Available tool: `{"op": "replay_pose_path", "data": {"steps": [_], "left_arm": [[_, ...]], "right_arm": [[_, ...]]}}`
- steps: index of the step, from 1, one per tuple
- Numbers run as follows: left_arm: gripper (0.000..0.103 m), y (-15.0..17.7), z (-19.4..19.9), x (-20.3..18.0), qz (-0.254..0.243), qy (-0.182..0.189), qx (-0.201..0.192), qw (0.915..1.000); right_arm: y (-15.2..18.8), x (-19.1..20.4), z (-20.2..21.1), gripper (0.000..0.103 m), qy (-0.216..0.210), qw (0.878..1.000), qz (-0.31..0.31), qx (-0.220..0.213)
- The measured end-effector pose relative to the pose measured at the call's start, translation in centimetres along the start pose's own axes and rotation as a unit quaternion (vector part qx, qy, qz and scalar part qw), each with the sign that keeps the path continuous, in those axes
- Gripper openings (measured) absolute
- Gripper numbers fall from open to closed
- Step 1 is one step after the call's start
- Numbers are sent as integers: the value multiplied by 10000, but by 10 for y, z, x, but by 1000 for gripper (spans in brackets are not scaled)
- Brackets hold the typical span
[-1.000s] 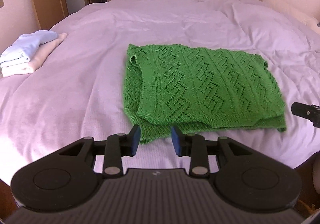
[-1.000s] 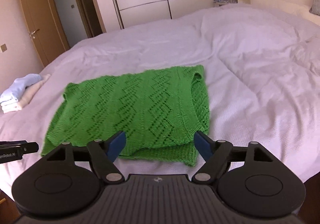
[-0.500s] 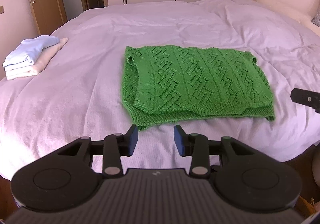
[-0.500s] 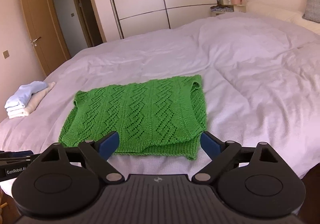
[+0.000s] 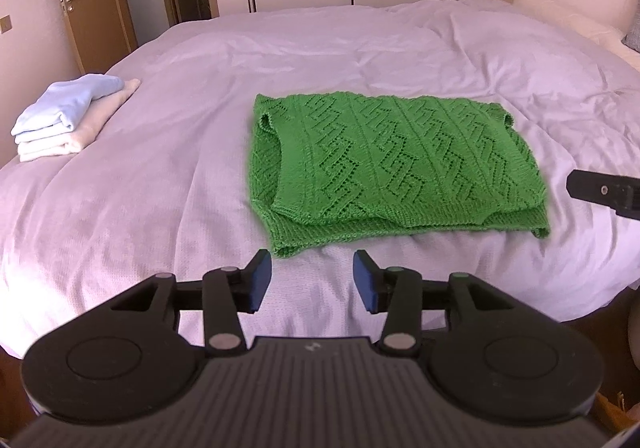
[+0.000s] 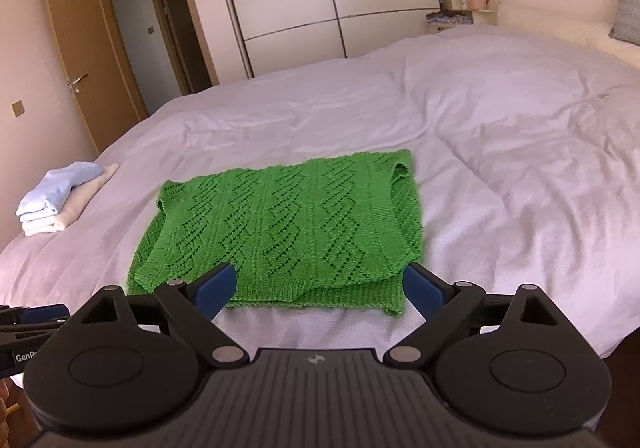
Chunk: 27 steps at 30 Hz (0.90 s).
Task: Fold clothes
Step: 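Move the open left gripper to the side edge of the folded vest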
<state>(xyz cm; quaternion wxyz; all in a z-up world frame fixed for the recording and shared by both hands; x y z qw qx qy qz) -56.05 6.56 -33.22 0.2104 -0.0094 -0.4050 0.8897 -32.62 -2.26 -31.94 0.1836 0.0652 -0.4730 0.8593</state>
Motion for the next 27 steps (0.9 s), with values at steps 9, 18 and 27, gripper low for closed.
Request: {"op": "replay_pose_path", "data": {"steps": [9, 18, 27], "left_arm": [[42, 5, -28, -4, -50, 23, 280, 9996], [43, 7, -61, -1, -12, 48, 597, 9982], [43, -7, -93, 16, 207, 168, 788, 9965]], "right_arm": [[11, -12, -24, 93, 152, 9993, -145, 312], [16, -33, -55, 94, 347, 9971, -246, 628], [12, -47, -85, 94, 464, 9947, -248, 884]]}}
Point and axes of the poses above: each gripper's, at about its wrist camera, not at the fingertips, and z roughly against the way its jaws point, x to its left, y to its underside, the point moved 10 cm from there along -z, roughly the way its jaws point, and after that the axes turned 6 degrees about -y, right-handed, at the moved point
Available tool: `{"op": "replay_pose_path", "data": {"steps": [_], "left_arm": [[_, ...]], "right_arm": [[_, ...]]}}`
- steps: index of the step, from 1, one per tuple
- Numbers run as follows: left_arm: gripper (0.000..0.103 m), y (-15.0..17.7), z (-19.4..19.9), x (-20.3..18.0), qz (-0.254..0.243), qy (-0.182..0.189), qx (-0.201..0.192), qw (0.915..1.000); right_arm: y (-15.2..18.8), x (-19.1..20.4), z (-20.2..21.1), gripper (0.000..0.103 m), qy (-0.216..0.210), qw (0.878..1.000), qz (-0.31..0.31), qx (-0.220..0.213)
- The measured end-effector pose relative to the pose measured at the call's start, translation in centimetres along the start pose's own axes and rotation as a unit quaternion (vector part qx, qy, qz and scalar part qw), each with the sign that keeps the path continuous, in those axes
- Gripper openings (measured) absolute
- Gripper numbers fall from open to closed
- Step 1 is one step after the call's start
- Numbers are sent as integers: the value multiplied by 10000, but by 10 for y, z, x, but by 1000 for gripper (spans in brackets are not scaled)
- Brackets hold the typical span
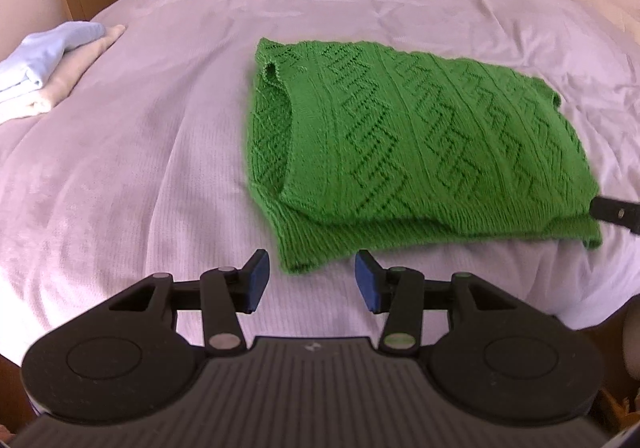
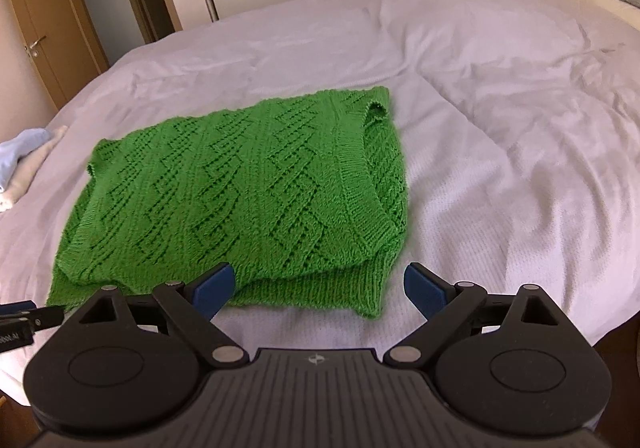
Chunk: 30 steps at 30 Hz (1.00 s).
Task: Fold clothes
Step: 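Move the open left gripper to the side edge of the folded vest, then grasp the vest side edge with the left gripper and lift it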
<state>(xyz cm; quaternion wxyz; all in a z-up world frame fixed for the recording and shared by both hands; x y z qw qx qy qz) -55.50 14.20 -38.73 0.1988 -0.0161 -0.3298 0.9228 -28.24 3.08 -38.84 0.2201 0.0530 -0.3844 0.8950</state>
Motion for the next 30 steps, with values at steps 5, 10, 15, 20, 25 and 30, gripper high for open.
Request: {"op": "replay_pose_path", "data": {"steps": [5, 10, 15, 20, 25, 30], "left_arm": [[45, -15, -9, 8, 70, 21, -47, 10000], [45, -18, -20, 8, 82, 12, 38, 10000], [46, -13, -25, 8, 115, 28, 101, 9999], [47, -11, -26, 13, 184, -7, 129, 9997], [47, -10, -28, 15, 256, -7, 155, 9996], [48, -12, -32, 16, 298, -30, 167, 9994]], "right_arm": [[-3, -7, -14, 94, 49, 9999, -41, 121], [-4, -14, -23, 94, 120, 9997, -91, 207], [-2, -16, -27, 94, 123, 9995, -83, 261], [2, -21, -29, 94, 156, 9993, -134, 316], [4, -28, -28, 94, 201, 9990, -211, 344], [5, -34, -30, 94, 210, 9988, -268, 349]]}}
Point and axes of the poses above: each gripper's, at about its wrist camera, not at the fingertips, and z roughly against the way its jaws point, x to its left, y to its underside, the point moved 10 cm from there along -z, roughly the way its jaws point, and after that the axes turned 6 degrees about -y, right-handed, at the moved point
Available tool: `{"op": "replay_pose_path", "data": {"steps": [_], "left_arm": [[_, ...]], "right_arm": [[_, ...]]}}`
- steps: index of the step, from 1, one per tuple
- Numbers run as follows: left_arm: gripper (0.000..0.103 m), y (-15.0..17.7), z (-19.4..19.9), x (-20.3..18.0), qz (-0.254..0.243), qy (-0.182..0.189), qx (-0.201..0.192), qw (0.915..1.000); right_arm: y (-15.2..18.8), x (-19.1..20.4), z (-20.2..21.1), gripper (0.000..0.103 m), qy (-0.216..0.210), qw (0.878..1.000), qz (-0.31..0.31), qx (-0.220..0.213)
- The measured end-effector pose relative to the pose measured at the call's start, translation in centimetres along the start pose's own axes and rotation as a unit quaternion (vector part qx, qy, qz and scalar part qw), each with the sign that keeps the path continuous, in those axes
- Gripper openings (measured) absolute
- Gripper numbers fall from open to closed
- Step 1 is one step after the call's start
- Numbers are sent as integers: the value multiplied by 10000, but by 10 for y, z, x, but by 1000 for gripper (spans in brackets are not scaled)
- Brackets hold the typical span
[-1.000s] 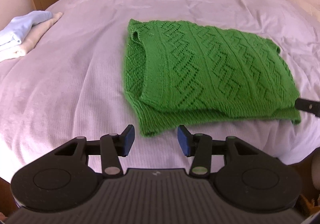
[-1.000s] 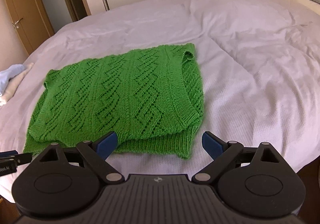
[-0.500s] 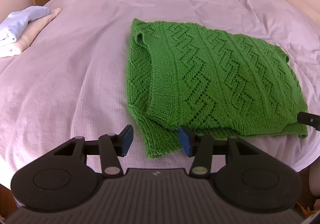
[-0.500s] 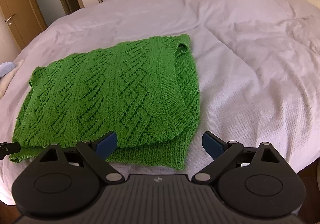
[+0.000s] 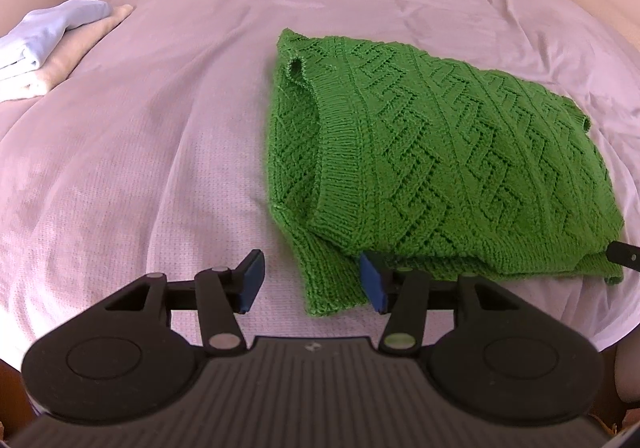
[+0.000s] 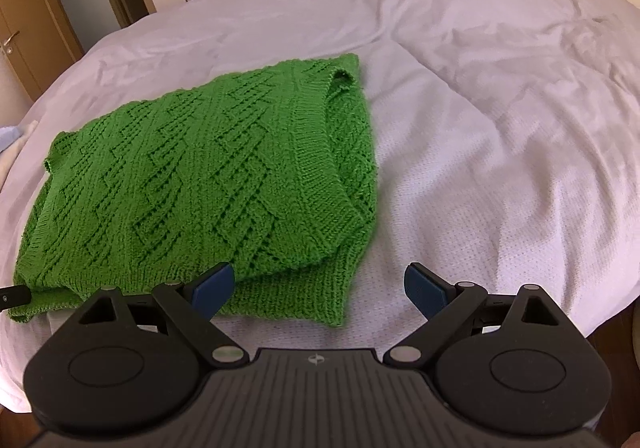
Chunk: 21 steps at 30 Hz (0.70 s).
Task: Fold clothes
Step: 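Grasp the vest side edge with the left gripper and lift it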
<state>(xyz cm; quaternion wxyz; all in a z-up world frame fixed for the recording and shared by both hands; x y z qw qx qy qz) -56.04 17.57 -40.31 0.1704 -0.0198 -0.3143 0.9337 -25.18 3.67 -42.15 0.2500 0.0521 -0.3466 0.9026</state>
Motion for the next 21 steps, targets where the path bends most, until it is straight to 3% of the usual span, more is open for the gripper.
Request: {"op": "replay_pose_path", "data": {"steps": [10, 17, 21], "left_arm": [[53, -5, -13, 9, 395, 252, 143, 9988], [57, -16, -15, 15, 541, 282, 50, 9981], [61, -24, -23, 17, 619, 316, 53, 9976]], "right_arm": [[-4, -1, -6, 94, -81, 9999, -71, -71], [-10, -16, -10, 94, -641, 9936, -898, -246], [-11, -21, -14, 94, -712, 9909, -1111, -254]]}}
Point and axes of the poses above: each gripper's, at about its wrist camera, not at the fingertips, and z roughly against the way its jaws point, x to its left, y to its underside, the point moved 10 cm from there along -z, roughly the way its jaws point, and after that the axes turned 6 degrees about -y, right-handed, at the moved point
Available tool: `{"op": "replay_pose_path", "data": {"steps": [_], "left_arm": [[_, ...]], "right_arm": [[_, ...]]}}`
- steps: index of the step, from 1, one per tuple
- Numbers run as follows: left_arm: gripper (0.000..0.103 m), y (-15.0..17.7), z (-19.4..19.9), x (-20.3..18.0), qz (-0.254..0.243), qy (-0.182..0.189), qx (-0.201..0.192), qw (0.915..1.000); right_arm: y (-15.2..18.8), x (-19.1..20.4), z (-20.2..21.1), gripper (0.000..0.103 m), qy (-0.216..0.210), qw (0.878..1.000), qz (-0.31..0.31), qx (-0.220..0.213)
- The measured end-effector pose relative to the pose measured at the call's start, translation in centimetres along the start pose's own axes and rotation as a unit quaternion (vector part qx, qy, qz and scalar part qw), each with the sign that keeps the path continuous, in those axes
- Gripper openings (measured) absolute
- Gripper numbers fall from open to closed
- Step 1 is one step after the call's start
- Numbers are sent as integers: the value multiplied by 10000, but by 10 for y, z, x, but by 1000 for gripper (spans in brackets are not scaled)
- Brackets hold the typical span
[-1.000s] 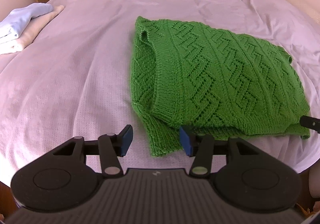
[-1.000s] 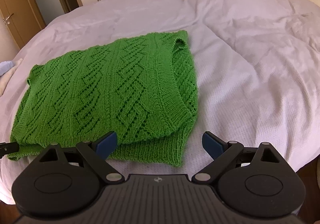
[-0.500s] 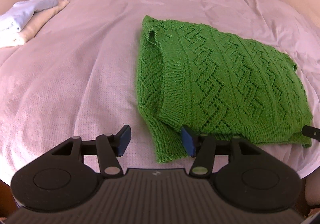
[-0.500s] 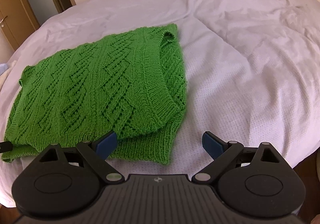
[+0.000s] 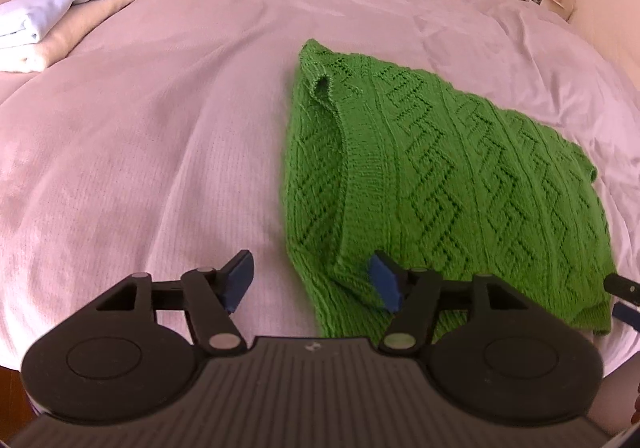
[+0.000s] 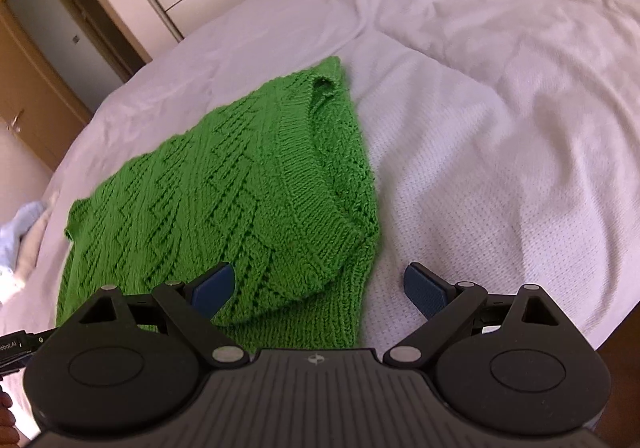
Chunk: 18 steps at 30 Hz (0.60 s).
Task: Fold clothes
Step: 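Grasp the vest side edge with the left gripper and lift it, then fold the held side over the vest middle with the left gripper and release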
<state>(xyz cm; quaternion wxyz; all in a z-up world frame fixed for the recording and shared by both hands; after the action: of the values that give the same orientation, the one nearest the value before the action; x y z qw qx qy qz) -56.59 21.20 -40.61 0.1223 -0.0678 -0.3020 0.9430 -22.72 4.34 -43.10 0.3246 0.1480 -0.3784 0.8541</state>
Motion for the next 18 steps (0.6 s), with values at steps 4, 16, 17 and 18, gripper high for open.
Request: {"op": "replay_pose_path", "data": {"steps": [4, 16, 17, 18], "left_arm": [[61, -3, -14, 5, 410, 305, 64, 9987], [57, -8, -34, 6, 1928, 1601, 192, 9679], [57, -6, -37, 7, 2043, 1640, 210, 9648], [56, -4, -40, 7, 2158, 1679, 228, 9616]], "right_arm": [[0, 0, -5, 94, 6, 10000, 0, 22], [-5, -5, -11, 94, -13, 10000, -31, -31], [-6, -5, -12, 94, -19, 10000, -39, -47], [-6, -5, -12, 94, -24, 10000, -39, -48]]}}
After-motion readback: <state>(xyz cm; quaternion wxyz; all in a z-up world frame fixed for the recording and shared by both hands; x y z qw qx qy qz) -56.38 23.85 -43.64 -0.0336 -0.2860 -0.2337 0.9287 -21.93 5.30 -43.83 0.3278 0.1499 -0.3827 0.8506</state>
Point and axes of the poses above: each gripper's, at about its wrist camera, not at the fingertips, and z roughly against the way its jaws point, x to its left, y to its underside, the point moved 10 cm from there along -z, roughly the way its jaws point, and after that the axes turned 6 degrees about -y, right-handed, at the moved point
